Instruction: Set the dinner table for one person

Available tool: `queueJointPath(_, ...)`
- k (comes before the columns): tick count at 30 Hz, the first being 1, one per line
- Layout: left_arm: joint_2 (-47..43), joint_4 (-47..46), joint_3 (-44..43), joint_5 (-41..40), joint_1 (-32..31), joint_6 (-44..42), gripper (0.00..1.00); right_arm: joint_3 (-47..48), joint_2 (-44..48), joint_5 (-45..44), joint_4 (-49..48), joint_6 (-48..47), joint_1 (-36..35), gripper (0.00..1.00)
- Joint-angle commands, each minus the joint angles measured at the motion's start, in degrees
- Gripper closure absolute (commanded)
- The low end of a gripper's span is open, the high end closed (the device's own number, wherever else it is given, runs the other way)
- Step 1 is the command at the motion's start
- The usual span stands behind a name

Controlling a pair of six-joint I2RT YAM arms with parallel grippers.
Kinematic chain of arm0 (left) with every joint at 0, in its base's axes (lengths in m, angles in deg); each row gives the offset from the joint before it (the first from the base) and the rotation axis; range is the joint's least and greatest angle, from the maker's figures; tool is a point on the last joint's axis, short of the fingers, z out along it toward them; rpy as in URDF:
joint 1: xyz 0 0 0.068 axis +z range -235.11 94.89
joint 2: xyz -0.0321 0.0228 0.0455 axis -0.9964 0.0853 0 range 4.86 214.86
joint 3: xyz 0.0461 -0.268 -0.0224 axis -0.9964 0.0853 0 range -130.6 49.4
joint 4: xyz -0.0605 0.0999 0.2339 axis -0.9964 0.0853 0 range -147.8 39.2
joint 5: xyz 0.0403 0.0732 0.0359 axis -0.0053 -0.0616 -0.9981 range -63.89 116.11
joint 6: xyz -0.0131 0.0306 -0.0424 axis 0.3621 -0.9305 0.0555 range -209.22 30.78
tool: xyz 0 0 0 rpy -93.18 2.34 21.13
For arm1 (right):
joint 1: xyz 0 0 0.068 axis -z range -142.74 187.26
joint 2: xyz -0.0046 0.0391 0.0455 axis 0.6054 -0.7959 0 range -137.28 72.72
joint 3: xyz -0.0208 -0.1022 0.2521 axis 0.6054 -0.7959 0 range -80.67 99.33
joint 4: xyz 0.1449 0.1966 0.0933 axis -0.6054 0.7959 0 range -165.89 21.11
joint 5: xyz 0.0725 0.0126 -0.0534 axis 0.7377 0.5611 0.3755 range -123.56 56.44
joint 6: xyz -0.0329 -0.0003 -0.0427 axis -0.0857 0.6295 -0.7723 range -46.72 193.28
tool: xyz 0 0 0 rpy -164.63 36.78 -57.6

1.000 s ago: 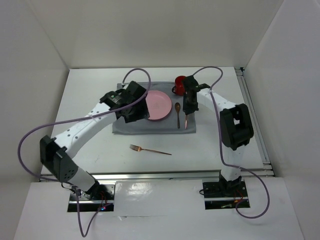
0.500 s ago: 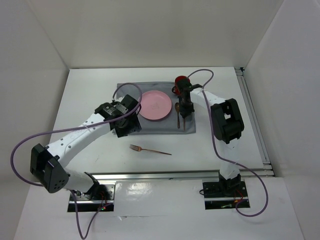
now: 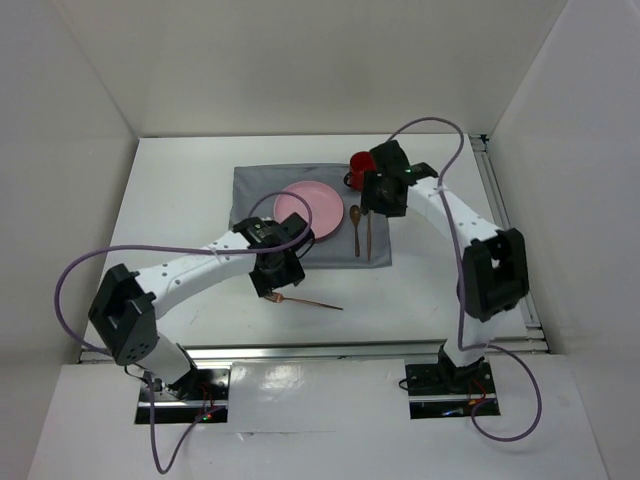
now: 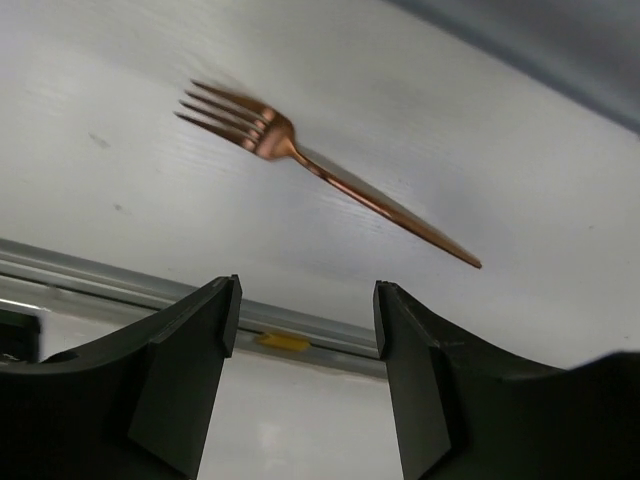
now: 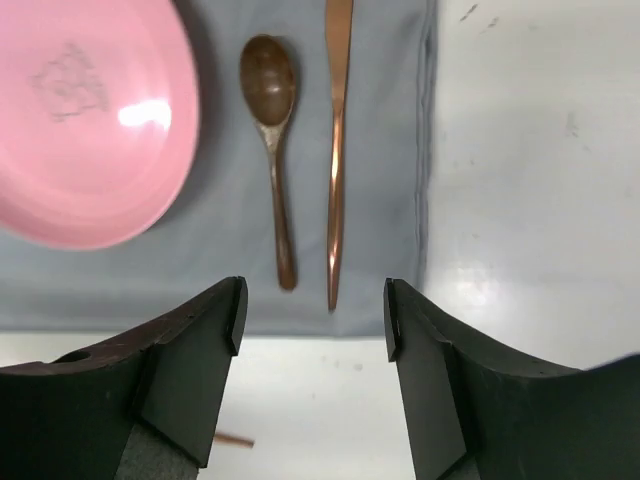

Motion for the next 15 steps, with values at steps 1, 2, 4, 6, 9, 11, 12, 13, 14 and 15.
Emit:
queueJointPath(1,4.30,-5.04,0.64,5.92,-1.92,10.73,0.27,-3.18,8.57,-1.13,0.78,0.88,-0.37,0.31)
queueJointPath(2,5.45,-6.37,1.34,6.55,-2.53,11.89,0.27,-3.88,9.71,-1.13,0.78,0.88,-0.37,0.31)
queueJointPath(4,8.17,-7.09,1.35,6.56,-2.54,16.44,0.15,-5.55,12.71,-0.52,1.31,0.88,-0.37,0.28)
queueJointPath(6,12.13,-7.09,-0.40,6.56,-2.54,18.13,0.10,-6.44,14.90,-0.52,1.83,0.88,-0.37,0.28)
queueJointPath(9,14.42,-10.50,1.51,7.17,-1.31,20.94,0.11,-8.02,15.97,0.10,2.45,0.26,0.15,0.28)
queueJointPath(11,15.03,-12.70,3.01,6.56,-0.52,21.57,0.15,-8.90,17.72,1.32,2.45,-0.87,0.16,0.28)
queueJointPath(12,15.91,-13.84,3.62,6.56,0.18,21.57,0.15,-9.59,18.59,1.33,2.45,-0.88,0.16,0.28)
queueJointPath(13,16.53,-14.38,3.63,6.56,0.19,22.17,0.16,-10.21,18.60,1.33,2.45,-0.88,0.16,0.28)
queueJointPath(14,17.06,-14.38,3.63,6.56,0.19,22.18,0.18,-10.21,19.30,1.33,2.45,-0.88,0.16,0.28)
queueJointPath(15,17.58,-14.38,3.11,6.56,0.19,22.18,0.19,-10.74,19.92,1.33,2.45,-0.88,0.16,0.28)
